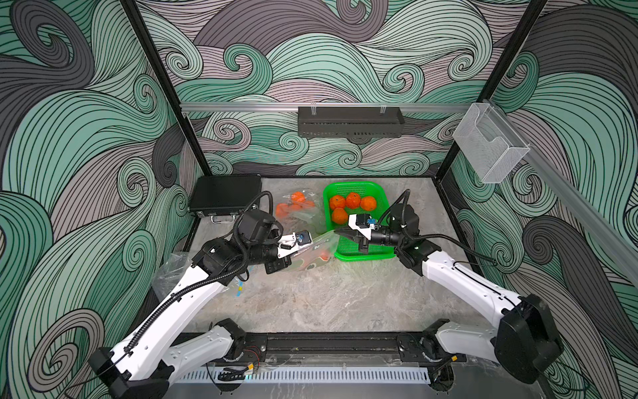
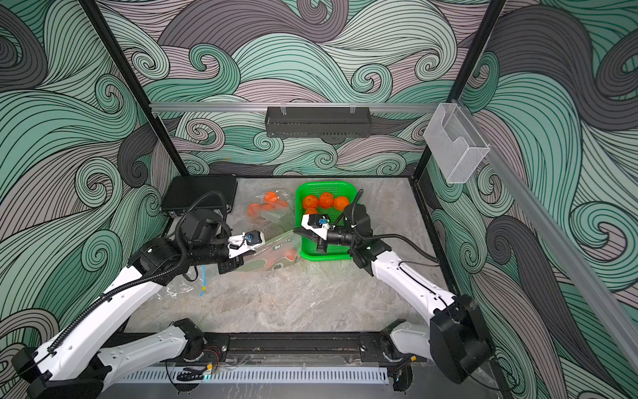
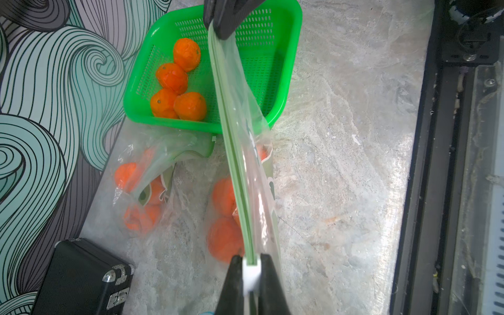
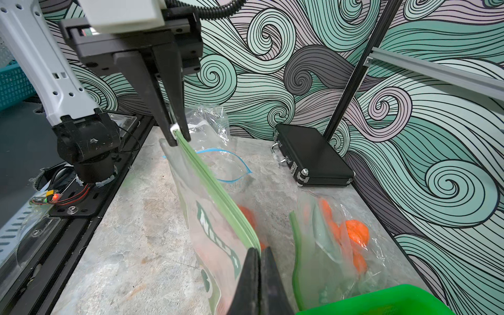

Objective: Open the zip-top bag and take out the orange
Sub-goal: Unzip the zipper on the zipper food storage bag.

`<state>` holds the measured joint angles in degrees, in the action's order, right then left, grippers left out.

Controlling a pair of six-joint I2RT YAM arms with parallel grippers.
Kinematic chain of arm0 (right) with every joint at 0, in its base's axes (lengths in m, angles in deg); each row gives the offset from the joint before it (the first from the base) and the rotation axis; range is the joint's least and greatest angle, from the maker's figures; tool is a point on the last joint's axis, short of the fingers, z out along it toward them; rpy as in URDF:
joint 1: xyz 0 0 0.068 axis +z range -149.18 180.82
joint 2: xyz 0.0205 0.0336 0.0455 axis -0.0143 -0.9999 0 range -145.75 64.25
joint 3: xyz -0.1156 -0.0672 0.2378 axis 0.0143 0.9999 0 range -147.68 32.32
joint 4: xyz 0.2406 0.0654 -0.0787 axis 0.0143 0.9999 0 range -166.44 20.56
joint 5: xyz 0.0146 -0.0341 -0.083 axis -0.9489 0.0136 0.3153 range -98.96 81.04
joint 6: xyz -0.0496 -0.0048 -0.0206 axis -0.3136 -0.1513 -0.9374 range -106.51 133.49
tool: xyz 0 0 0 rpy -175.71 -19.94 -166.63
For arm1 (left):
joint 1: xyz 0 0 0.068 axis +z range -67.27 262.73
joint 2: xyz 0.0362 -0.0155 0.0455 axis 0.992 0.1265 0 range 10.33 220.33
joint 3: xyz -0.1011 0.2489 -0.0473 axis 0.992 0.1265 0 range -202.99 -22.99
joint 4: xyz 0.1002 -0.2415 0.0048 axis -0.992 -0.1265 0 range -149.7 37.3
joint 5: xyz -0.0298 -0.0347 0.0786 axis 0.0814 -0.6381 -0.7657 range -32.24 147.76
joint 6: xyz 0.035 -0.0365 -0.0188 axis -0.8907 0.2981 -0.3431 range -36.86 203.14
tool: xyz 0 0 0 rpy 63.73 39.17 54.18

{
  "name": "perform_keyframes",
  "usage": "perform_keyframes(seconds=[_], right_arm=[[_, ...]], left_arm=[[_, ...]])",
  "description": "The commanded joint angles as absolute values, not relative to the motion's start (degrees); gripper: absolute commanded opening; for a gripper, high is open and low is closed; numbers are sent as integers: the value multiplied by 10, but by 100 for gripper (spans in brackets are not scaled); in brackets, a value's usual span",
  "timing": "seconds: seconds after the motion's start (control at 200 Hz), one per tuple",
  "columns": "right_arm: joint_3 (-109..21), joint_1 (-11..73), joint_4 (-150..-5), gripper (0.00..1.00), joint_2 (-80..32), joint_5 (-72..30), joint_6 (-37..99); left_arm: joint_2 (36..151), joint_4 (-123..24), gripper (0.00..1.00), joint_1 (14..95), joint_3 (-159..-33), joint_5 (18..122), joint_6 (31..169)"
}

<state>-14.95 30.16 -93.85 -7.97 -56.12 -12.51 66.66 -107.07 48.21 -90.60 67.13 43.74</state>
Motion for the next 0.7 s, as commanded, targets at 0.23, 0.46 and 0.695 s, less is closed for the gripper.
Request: perform_keyframes(seconds=[0.23,0.46,0.695], right_arm=[[-158,267,-962,0,-80,-508,-105],[-154,264,-963,0,-80,-502,-112],[-155,260,-963,0,-82,-504,-111]], left_arm=[[634,-1267,0,485,-936,621,474],[629,-1296,0,485,-948,619,478],[615,-1317,0,485,-947,607,482]])
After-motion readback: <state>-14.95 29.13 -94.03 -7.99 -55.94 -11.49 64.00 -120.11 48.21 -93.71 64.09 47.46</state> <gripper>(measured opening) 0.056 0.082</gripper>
